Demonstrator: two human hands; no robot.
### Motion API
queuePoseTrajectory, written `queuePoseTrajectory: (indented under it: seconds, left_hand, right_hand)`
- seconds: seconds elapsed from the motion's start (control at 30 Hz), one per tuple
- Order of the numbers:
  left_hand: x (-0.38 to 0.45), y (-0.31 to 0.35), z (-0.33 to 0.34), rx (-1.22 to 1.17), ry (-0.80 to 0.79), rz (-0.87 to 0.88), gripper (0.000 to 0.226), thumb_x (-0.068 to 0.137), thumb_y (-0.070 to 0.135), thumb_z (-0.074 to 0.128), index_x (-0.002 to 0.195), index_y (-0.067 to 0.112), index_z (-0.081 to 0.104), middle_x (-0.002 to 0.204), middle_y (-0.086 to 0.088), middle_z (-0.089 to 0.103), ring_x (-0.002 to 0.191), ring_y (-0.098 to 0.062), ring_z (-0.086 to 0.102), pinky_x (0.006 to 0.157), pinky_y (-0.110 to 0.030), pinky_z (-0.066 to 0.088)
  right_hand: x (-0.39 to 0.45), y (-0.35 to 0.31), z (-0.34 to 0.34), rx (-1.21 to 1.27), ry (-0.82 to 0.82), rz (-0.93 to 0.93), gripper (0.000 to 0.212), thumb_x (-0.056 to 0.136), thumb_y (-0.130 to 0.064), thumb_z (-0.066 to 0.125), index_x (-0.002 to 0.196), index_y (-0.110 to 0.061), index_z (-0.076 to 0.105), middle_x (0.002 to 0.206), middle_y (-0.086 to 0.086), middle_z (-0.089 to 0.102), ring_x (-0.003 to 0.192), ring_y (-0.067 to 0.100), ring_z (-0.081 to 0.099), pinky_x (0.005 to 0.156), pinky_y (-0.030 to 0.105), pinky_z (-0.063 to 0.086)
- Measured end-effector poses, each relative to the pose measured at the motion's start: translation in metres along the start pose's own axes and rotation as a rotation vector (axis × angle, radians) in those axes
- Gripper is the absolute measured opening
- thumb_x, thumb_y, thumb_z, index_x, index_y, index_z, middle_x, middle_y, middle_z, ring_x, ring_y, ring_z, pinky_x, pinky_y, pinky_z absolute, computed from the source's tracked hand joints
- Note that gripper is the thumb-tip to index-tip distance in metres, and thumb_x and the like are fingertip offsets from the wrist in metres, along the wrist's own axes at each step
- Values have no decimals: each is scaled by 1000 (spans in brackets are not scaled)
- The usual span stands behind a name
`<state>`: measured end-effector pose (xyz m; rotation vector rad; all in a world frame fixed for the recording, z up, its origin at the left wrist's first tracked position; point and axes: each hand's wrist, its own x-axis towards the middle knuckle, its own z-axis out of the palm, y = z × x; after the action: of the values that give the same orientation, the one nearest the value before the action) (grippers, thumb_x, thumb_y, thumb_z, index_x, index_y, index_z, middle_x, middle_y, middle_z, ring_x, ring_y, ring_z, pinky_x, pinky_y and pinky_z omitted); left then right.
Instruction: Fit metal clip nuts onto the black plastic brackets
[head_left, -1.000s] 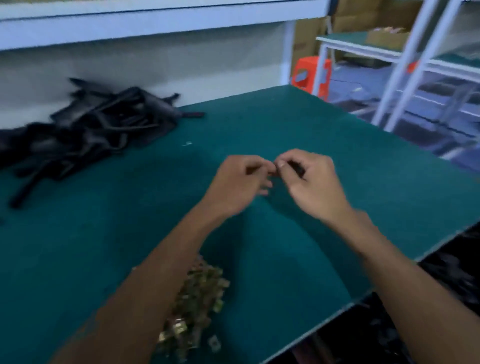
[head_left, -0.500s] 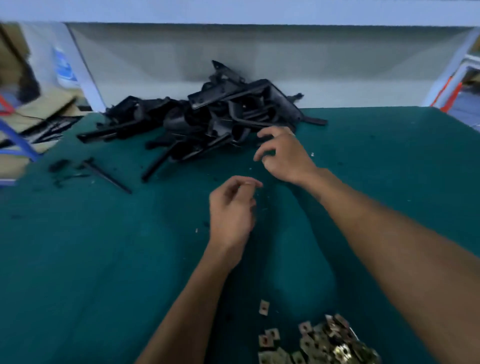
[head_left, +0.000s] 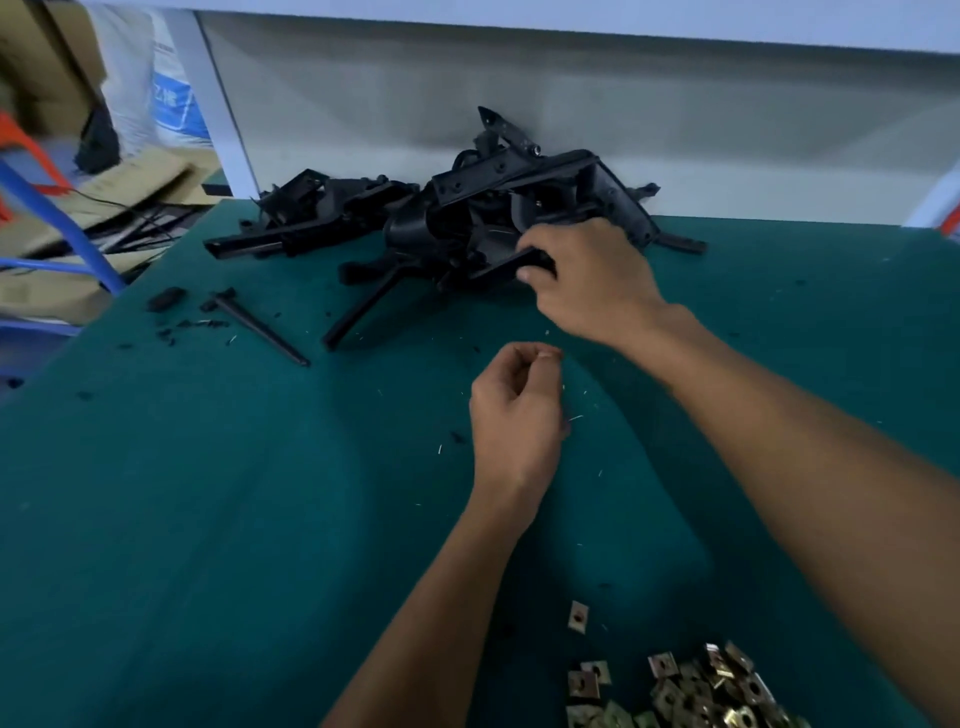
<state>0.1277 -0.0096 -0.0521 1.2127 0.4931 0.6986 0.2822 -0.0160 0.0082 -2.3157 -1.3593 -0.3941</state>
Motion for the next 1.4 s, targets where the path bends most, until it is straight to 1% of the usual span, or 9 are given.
queuePoseTrajectory:
  seconds: [0.2, 0.33, 0.47, 0.6, 0.73, 0.8, 0.93, 1.23, 1.4]
  left_hand:
    - [-7, 22, 5, -292, -167, -169, 45, 105, 47, 43, 123, 10, 60, 117, -10, 72, 104, -27, 71, 84, -35, 59]
    - [-9, 45, 16, -506, -232, -289, 59, 102, 56, 40, 118, 4, 60, 114, -12, 72, 100, -27, 72, 87, -38, 59]
    - [-13, 56, 20, -508, -240, -304, 47, 108, 45, 32, 128, 9, 53, 123, -13, 70, 107, -31, 71, 87, -41, 59]
    - [-12, 52, 10, -340, -262, -207, 13, 106, 30, 48, 104, 19, 55, 89, -2, 72, 62, -17, 65, 51, -30, 51]
    - [-10, 44, -9, -248, -381, -273, 1, 102, 13, 53, 102, 12, 52, 97, -9, 75, 69, -26, 72, 55, -31, 56]
    - [-8, 38, -20, -237, -378, -305, 8, 103, 4, 47, 110, 7, 49, 108, -12, 75, 72, -26, 73, 55, -29, 56]
    - [-4, 27, -28, -258, -345, -364, 25, 98, -6, 38, 115, 11, 45, 90, -6, 60, 54, -15, 48, 40, -23, 38]
    - [-2, 25, -24, -268, -442, -438, 19, 99, -4, 38, 93, 13, 42, 78, 1, 52, 54, -11, 35, 36, -19, 28]
    - [-2, 22, -25, -251, -493, -350, 19, 103, 13, 53, 86, 19, 46, 82, 4, 44, 54, -9, 34, 36, -16, 27]
  right_hand:
    - [-74, -2, -59, 285, 249, -61, 18, 89, -22, 73, 106, -26, 77, 88, -22, 71, 74, -9, 62, 74, 21, 52]
    - [-136, -9, -79, -12, 333, -271, 25, 94, -15, 67, 115, -24, 78, 81, -5, 73, 65, 24, 68, 52, 39, 55]
    - [-175, -23, -76, -239, 240, -462, 37, 84, -6, 70, 118, -19, 76, 75, 2, 61, 55, 28, 58, 45, 39, 51]
    - [-198, -29, -72, 294, -149, -182, 40, 91, -15, 75, 130, -23, 70, 102, -7, 69, 89, 17, 67, 74, 42, 58]
    - [-220, -11, -77, 958, -35, 206, 16, 91, -15, 70, 103, -15, 80, 87, 4, 76, 78, 24, 71, 72, 39, 58]
    - [-229, -9, -76, 926, -150, 208, 14, 89, -27, 71, 96, -19, 80, 90, 3, 74, 79, 22, 68, 70, 37, 54]
    - [-233, -21, -55, 690, -566, 89, 31, 85, -43, 78, 115, -38, 74, 110, -18, 59, 105, 9, 59, 87, 25, 47]
    - [-219, -35, -42, 506, -468, -104, 8, 90, -36, 75, 97, -34, 73, 95, -20, 59, 85, 6, 59, 70, 27, 44]
    - [-203, -5, -48, 1187, -482, 294, 11, 87, -19, 68, 90, -9, 74, 90, 11, 74, 71, 16, 66, 58, 21, 49]
